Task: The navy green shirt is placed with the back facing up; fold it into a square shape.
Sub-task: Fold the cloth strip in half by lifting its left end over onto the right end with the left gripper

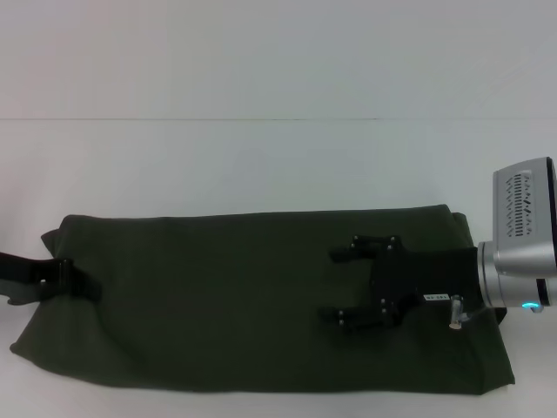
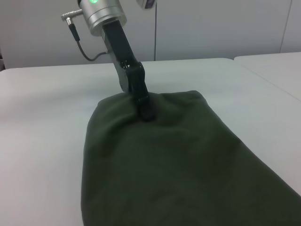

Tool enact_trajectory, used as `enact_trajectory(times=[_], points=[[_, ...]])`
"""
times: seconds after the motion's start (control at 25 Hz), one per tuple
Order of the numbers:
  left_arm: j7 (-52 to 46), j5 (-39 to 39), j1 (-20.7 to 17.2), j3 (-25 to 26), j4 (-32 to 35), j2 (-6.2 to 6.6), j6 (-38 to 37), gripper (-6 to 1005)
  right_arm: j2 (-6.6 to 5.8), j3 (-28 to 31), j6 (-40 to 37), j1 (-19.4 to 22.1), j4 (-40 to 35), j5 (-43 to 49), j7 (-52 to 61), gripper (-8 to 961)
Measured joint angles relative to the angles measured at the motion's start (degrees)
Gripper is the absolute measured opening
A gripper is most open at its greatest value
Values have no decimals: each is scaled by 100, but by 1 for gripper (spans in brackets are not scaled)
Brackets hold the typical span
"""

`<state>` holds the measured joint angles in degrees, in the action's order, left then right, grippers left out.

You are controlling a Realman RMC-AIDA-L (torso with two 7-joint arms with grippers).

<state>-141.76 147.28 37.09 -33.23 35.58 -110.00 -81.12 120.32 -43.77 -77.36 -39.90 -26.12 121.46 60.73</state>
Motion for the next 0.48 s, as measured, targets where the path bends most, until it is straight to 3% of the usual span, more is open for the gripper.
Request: enact_trajectory(times=[0.24, 0.48], points=[[18, 214, -2, 0, 20, 213, 12, 110, 0, 0, -67, 8, -14, 0, 0, 918], [79, 616, -22, -13, 223, 620, -113, 116, -3, 0, -110, 27, -22, 1, 0, 918]])
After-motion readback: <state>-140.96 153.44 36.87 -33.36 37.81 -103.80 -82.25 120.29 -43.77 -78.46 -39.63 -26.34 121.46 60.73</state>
